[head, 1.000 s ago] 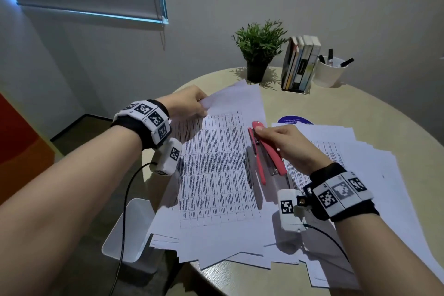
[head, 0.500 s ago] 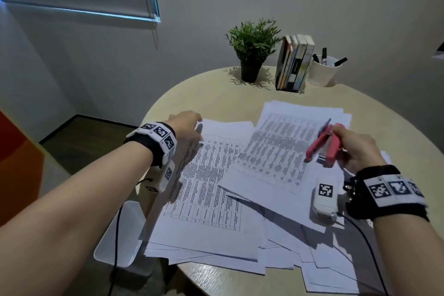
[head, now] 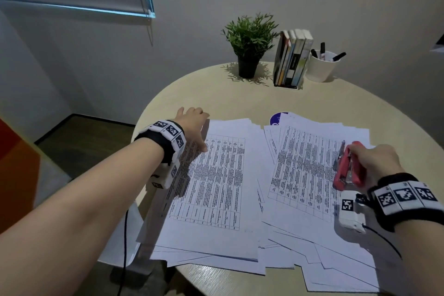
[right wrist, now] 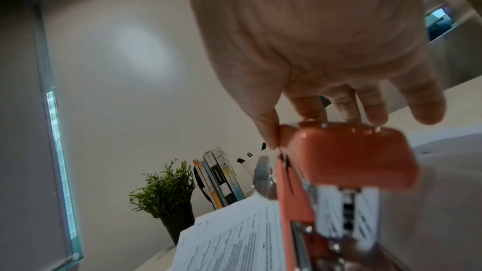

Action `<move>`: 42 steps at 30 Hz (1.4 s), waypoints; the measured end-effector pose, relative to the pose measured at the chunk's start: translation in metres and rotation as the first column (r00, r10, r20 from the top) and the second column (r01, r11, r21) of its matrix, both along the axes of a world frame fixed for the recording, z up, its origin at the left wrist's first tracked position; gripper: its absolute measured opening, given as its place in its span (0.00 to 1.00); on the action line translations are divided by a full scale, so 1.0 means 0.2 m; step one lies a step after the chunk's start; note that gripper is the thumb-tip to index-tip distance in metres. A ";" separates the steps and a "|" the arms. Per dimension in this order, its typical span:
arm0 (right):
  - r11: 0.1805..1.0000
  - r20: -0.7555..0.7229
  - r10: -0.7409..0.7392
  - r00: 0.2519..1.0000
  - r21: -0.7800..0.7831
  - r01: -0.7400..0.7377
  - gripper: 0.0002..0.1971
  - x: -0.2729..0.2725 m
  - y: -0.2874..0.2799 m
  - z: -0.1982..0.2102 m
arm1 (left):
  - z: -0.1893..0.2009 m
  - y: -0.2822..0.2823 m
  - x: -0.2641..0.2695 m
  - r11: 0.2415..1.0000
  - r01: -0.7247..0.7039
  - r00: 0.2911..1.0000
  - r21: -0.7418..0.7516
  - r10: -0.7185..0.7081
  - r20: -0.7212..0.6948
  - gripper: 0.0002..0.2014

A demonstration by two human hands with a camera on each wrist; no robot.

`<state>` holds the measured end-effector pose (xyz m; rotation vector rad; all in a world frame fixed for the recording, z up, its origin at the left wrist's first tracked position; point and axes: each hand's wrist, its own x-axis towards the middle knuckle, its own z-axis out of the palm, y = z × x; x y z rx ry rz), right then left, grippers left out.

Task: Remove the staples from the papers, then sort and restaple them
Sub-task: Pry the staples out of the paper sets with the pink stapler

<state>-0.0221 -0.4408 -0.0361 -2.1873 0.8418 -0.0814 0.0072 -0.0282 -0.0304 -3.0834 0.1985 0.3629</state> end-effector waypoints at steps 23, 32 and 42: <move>0.799 0.051 0.595 0.802 0.070 -0.597 0.24 -0.11 0.76 0.12 | 0.01 -0.10 -0.26 0.778 -0.063 0.998 -0.625 0.040 -0.051 0.18; 0.471 -0.301 0.764 0.571 -0.344 -0.812 0.18 -0.23 1.23 0.06 | -0.09 0.01 -0.52 0.984 0.027 0.999 -0.174 -0.033 -0.031 0.27; 0.350 -0.347 0.758 0.552 -0.497 -0.794 0.09 -0.26 1.35 0.04 | -0.11 0.02 -0.57 0.990 0.140 0.989 -0.021 -0.141 -0.045 0.37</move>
